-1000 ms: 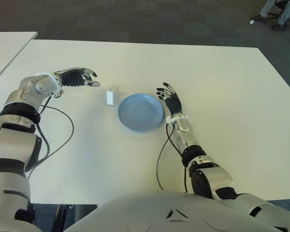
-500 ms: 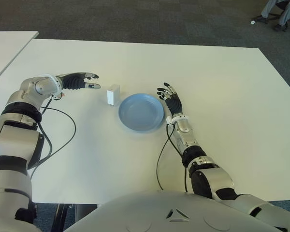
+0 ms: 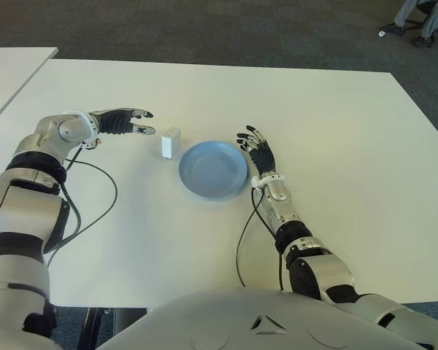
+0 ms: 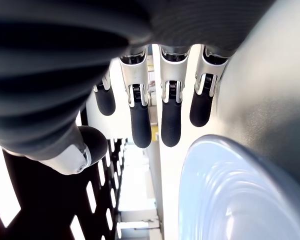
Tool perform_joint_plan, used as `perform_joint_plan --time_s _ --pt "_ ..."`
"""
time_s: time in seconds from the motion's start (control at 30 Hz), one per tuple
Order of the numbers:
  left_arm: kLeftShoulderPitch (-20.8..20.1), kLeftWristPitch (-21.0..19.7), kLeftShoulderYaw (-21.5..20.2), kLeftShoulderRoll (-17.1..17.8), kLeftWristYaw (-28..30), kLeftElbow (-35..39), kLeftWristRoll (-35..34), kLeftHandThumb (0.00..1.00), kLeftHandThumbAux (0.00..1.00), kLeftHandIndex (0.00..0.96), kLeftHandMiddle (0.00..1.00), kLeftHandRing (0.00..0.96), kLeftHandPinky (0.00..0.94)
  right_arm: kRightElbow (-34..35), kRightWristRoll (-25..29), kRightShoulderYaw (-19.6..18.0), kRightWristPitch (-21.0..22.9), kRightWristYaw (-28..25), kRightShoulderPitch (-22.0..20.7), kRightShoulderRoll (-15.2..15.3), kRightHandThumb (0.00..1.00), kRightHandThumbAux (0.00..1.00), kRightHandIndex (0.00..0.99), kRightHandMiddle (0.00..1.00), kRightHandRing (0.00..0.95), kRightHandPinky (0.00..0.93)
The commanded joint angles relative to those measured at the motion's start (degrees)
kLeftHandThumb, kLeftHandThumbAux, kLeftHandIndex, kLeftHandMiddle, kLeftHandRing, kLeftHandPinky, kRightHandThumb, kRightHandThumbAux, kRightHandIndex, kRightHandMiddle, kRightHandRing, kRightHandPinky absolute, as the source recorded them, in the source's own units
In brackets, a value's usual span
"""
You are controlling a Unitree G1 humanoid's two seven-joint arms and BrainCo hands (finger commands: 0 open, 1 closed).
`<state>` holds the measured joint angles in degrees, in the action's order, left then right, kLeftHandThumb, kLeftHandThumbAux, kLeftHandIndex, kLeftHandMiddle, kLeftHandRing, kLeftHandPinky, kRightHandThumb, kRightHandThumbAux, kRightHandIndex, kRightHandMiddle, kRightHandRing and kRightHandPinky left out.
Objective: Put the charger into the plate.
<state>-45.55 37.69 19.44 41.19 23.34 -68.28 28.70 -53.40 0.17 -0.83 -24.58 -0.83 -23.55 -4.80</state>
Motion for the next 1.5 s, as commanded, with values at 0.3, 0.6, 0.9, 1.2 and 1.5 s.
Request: perform_joint_plan --time_s 0.3,0.6,0.9,1.2,1.5 --pt "-1.11 1.02 2.75 -2.05 -5.12 -1.09 2.92 0.526 0.199 0.0 0.0 0.0 0.0 -1.3 -1.19 0.64 2.15 0.76 2.45 -0.15 0.0 0.602 0.147 0.3 0.274 0.23" --pt "-1.39 1.5 4.83 -2.73 -10.04 -0.91 5.82 0.495 0.203 0.0 0.0 0.0 0.0 -1.31 -1.03 0.74 1.98 0.78 2.41 -0.26 0.0 0.612 0.163 0.312 0.283 0.242" --pt "-1.77 1.09 6.3 -4.9 -12.54 -1.53 7.21 0.493 0.214 0.0 0.0 0.0 0.0 -1.02 -1.29 0.9 2.06 1.56 2.49 -0.66 0.0 0.617 0.185 0.319 0.286 0.243" --pt "-1.82 1.74 6.78 -6.65 -13.47 -2.14 6.9 0.534 0.202 0.0 0.0 0.0 0.0 0.14 -1.92 1.42 2.46 2.43 2.77 -0.92 0.0 0.61 0.203 0.315 0.283 0.244" --pt "-1.66 1.93 6.87 -7.9 -13.77 -2.33 6.85 0.545 0.194 0.0 0.0 0.0 0.0 1.4 -2.28 1.89 3.01 3.24 3.28 -1.24 0.0 0.607 0.217 0.314 0.284 0.255"
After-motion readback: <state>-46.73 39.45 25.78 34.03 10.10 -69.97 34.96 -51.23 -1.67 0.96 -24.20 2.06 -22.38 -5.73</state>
